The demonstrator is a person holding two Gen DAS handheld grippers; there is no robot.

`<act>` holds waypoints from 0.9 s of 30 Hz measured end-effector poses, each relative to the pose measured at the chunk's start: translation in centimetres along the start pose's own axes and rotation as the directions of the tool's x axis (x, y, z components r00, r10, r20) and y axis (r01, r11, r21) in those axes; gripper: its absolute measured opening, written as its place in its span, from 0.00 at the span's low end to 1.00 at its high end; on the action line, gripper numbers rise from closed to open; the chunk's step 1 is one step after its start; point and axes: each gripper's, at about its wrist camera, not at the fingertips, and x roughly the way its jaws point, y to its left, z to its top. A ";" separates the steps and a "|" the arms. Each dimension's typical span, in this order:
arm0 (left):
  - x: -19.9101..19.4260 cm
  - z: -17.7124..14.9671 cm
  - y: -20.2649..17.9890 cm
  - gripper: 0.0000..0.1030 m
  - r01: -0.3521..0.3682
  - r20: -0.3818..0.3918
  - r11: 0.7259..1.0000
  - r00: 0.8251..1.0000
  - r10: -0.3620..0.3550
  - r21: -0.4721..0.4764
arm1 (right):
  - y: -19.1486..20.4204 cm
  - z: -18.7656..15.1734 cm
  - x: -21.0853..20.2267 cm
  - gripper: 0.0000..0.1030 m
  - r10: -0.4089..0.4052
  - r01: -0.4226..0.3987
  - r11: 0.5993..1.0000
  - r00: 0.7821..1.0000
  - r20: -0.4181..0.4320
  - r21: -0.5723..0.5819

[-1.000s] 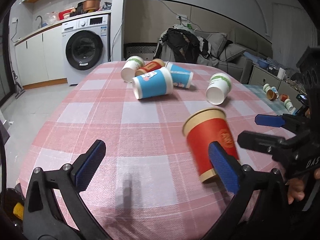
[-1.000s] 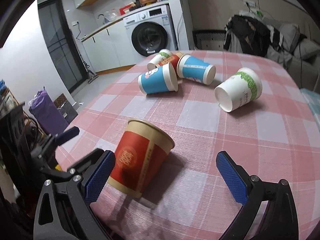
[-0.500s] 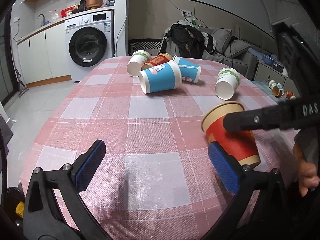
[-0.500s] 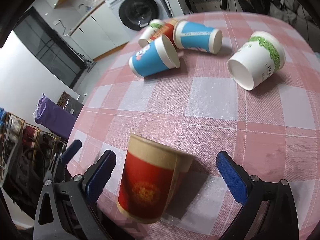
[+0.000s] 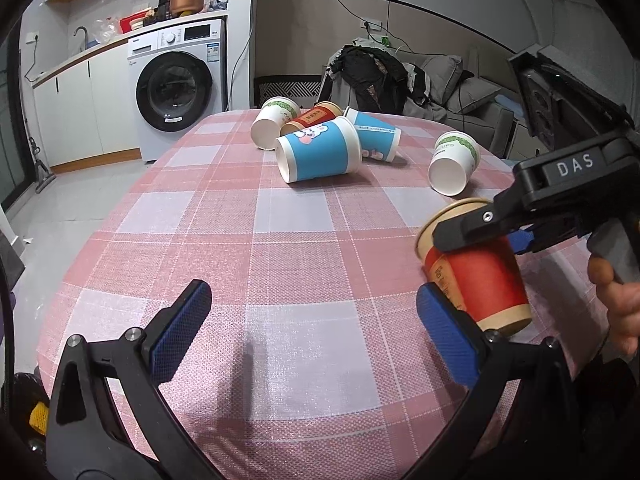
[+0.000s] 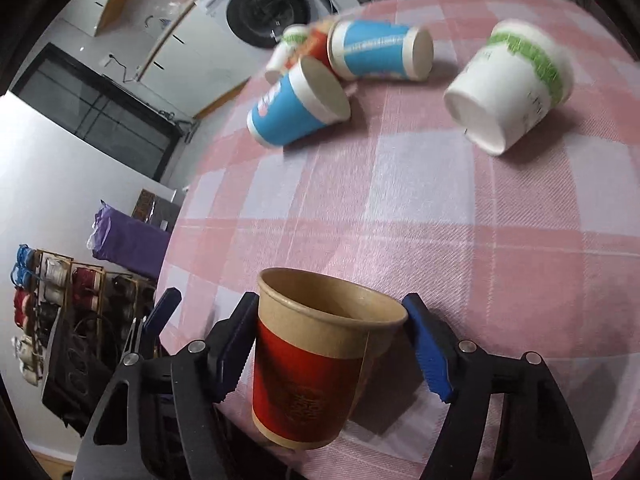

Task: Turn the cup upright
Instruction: 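Rotate the red cup rim-up with the right gripper and lower it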

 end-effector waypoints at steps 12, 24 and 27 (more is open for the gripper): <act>0.1 -0.3 -0.5 0.99 0.003 0.010 1.000 1.000 -0.003 -0.002 | 3.1 -3.3 -3.5 0.71 -0.180 0.326 0.919 0.849 0.498 -0.224; -0.8 0.5 -1.0 0.99 0.012 0.156 1.000 0.988 -0.012 0.002 | 3.0 -2.8 -2.1 0.72 -0.198 0.361 0.908 0.816 0.543 -0.212; -0.8 0.6 -0.6 0.99 0.014 0.159 1.000 0.987 -0.011 -0.015 | 3.1 -2.6 -1.8 0.72 -0.203 0.367 0.906 0.815 0.543 -0.211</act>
